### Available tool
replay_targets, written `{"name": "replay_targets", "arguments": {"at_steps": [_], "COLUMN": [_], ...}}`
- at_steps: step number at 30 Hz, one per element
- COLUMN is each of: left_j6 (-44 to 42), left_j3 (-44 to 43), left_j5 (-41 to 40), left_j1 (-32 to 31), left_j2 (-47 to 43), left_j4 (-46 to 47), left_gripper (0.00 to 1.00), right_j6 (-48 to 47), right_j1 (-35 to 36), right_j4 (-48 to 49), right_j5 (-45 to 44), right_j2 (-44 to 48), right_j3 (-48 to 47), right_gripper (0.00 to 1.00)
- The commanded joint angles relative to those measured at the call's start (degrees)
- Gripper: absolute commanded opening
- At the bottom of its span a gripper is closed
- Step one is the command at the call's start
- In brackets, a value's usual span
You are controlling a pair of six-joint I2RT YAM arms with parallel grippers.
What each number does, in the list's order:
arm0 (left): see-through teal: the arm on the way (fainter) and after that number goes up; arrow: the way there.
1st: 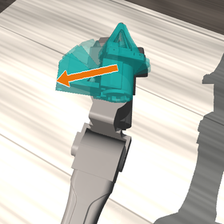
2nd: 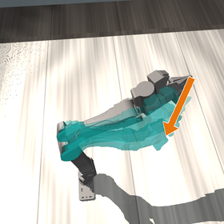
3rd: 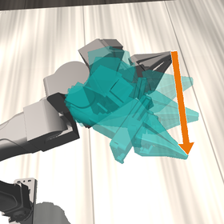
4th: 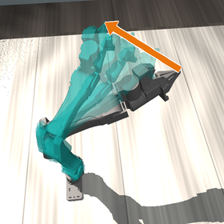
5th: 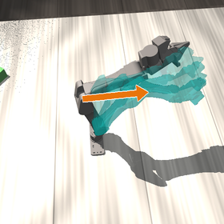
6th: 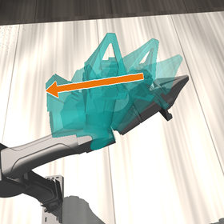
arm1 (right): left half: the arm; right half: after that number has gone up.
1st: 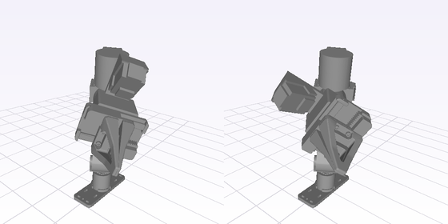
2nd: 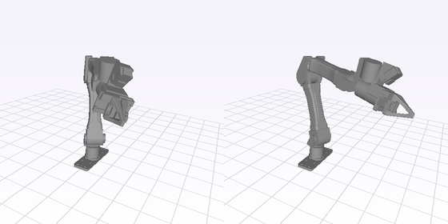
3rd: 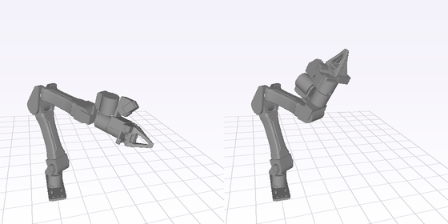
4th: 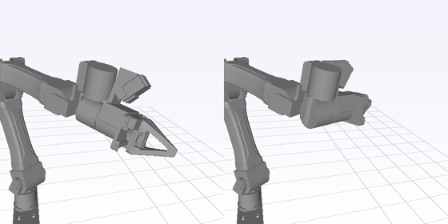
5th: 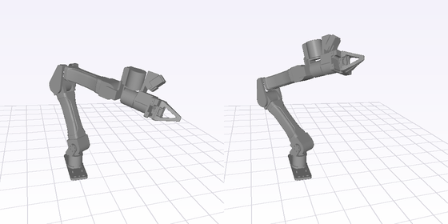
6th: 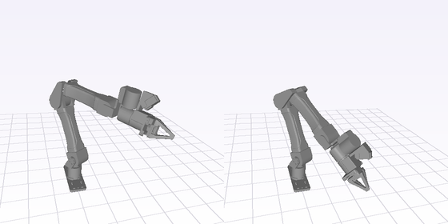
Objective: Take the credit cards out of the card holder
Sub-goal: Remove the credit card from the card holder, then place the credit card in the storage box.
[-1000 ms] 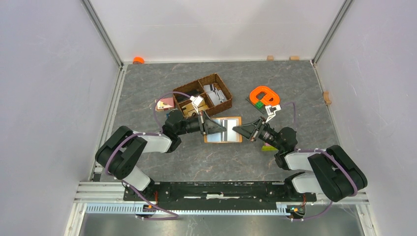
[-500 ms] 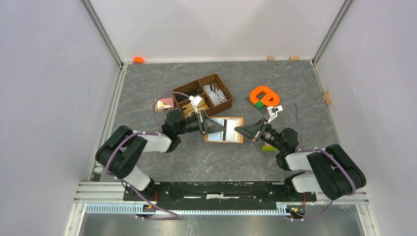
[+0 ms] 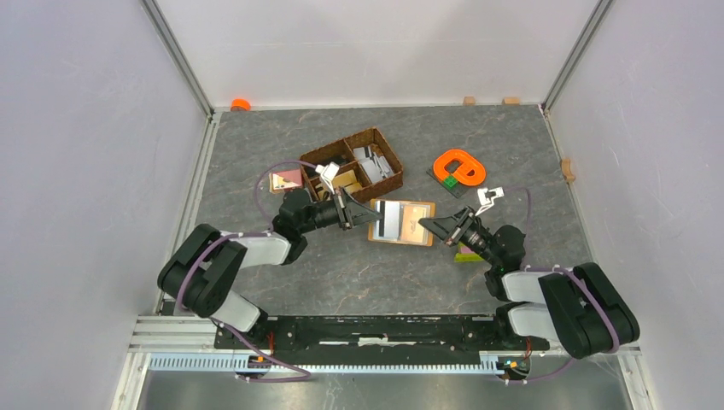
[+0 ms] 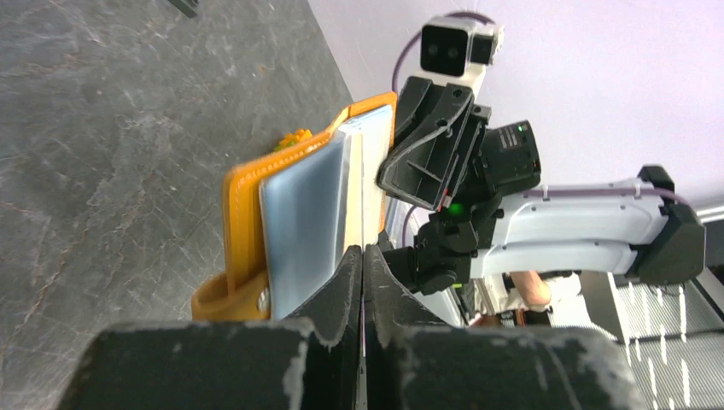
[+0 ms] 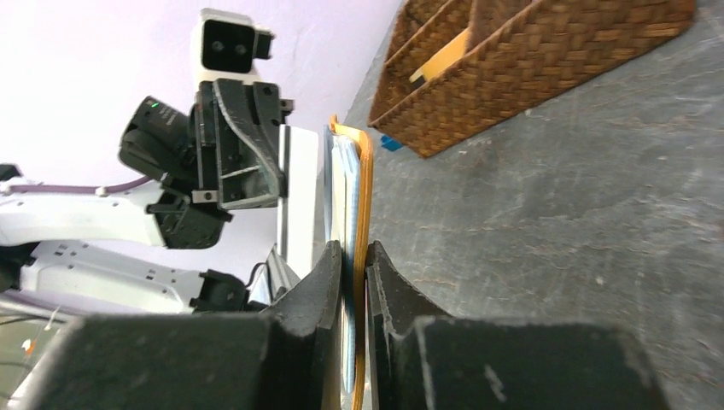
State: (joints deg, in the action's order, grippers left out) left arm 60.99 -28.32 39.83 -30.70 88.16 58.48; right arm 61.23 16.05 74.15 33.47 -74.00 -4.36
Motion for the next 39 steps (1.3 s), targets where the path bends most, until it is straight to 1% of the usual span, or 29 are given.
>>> {"name": "replay_targets", "arguments": {"at_steps": [1,4,11,15,20,23,30,36,39], "left_j6": [-4.9,-6.8,-9.2,-10.6,-11.9,-10.3,-6.4,-2.9,-1.7], "left_j3": [0.7,0.8,1.0,0.8,-0.3,-2.7,-9.0,-18.6,-26.1], "left_j5": [-3.8,-5.6,-7.8,-8.9,-13.2,-15.9,-28.0,-44.1,-47.4], "left_j1": [0.8,0.8,0.8,0.8,0.9,1.0,1.0,1.3,1.5], "left_j2": [-5.4,-7.3,-10.6,-12.1,-11.6,-9.8,-4.3,1.9,6.7], "left_j4": [-4.7,-8.2,-12.1,-14.1,-16.7,-17.0,-20.1,-29.2,-34.9], "left_gripper": [0.02,0.02,0.02,0.02,0.02,0.02,0.02,0.02,0.02], "right_j6": [-2.9,-4.4,-6.1,-6.8,-7.8,-7.7,-8.0,-7.9,-7.8], "right_j1": [-1.9,-2.3,-2.8,-2.9,-2.9,-2.9,-2.9,-2.9,-2.9], "right_j4": [-3.6,-7.5,-13.7,-18.6,-23.7,-24.4,-24.9,-24.8,-24.8], "right_j5": [-3.8,-5.4,-8.8,-12.8,-17.5,-18.7,-20.1,-20.4,-20.3], "right_j2": [4.3,6.4,9.4,12.0,15.5,16.5,17.2,17.1,17.0], "right_j3": [1.7,1.6,1.8,1.9,2.2,2.7,3.0,3.2,3.1], "right_gripper": [0.06,0.06,0.05,0.04,0.01,0.00,0.00,0.00,0.00]}}
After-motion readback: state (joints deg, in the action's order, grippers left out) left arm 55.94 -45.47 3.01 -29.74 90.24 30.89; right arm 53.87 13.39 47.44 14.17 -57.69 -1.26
